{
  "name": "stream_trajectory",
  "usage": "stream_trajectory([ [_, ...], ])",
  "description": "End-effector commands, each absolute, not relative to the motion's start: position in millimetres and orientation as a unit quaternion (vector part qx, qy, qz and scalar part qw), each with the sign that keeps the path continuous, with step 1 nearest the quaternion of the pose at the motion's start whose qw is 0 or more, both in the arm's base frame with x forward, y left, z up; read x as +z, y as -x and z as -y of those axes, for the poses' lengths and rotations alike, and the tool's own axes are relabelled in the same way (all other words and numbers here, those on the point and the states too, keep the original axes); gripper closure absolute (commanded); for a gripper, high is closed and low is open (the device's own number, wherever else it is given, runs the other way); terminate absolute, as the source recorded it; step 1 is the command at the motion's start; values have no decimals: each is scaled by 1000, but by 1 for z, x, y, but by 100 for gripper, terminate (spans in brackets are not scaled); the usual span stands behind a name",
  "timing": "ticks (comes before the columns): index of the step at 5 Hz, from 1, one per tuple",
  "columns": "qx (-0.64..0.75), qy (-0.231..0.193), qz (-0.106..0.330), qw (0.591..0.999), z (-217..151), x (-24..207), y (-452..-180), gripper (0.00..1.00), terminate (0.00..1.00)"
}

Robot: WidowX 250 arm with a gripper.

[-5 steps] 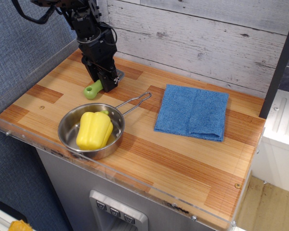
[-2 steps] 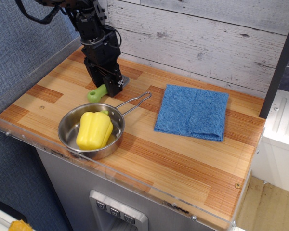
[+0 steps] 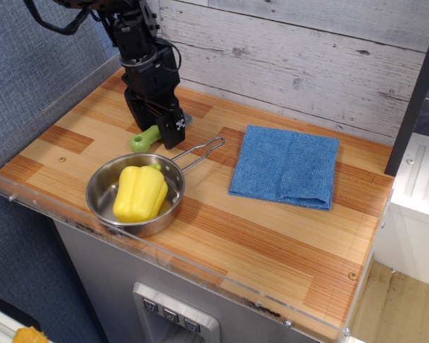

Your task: Put the green spatula on the other side of the blue rag.

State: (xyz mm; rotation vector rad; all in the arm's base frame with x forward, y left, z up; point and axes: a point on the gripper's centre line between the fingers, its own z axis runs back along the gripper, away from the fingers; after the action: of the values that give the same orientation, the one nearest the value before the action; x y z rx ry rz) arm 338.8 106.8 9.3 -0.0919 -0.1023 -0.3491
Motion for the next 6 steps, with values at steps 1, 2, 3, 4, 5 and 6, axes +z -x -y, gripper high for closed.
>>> stream_trajectory([
  [1,-160,22,109,981,-106,70,-333,0,0],
  [2,-155,9,126,980,-100,88,-331,0,0],
  [3,-157,4,137,978,-96,101,-329,0,0],
  [4,-166,-23,123,978,-84,109,-328,0,0],
  [5,-199,-45,104,973,-72,119,-326,0,0],
  [6,-199,-45,104,973,-72,119,-326,0,0],
])
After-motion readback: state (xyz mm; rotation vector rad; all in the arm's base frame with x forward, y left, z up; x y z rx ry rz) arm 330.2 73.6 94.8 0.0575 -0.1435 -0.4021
